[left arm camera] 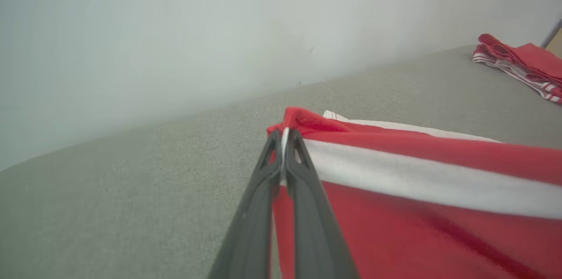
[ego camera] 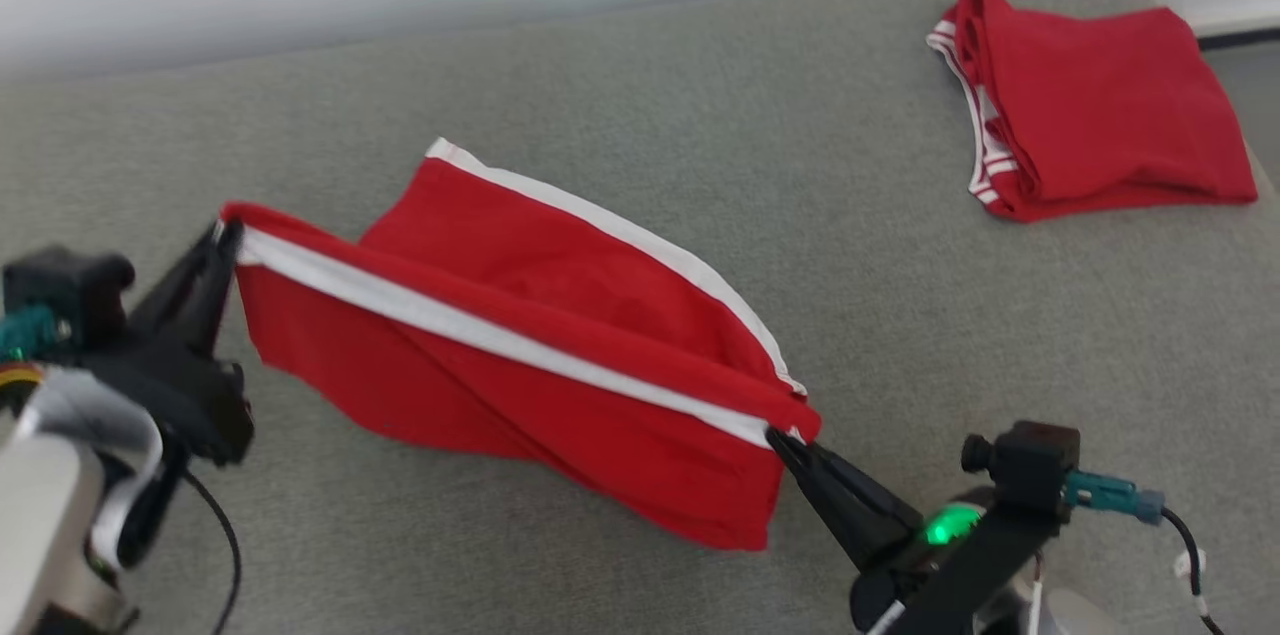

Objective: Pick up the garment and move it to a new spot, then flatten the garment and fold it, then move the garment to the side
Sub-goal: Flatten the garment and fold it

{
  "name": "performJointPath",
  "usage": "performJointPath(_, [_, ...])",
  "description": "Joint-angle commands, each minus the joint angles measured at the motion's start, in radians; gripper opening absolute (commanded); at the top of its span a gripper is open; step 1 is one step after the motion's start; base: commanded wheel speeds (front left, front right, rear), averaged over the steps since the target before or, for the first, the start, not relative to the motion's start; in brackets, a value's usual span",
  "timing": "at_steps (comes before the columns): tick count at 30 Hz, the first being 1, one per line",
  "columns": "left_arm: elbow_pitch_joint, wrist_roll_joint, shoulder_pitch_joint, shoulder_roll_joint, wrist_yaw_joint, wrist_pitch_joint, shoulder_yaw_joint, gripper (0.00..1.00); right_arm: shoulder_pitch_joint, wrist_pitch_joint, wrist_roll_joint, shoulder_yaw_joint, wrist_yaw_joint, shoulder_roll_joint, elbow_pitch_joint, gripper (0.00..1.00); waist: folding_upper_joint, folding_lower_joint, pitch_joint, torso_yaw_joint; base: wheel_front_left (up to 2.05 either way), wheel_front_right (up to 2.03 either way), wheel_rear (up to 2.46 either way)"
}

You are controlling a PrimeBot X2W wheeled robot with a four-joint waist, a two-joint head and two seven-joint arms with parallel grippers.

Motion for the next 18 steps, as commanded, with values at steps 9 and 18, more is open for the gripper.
performJointPath(9, [0.18,0.053,-0.241,0.031,-0.044,0.095,-0.079,0.0,-0.136,-0.027,-0.055,-0.001,0.0,0.112,0.093,0.0,-0.0001,-0.0002,0.146,-0.145,0.0,0.0,0.0])
performJointPath(18, [0.328,0.076,-0.388,-0.007,-0.058,0.094,-0.18,0.0,-0.204,-0.032,-0.11,-0.038,0.0,0.175,0.183,0.0,-0.0001,-0.0002,0.177,-0.168,0.0,0.0,0.0])
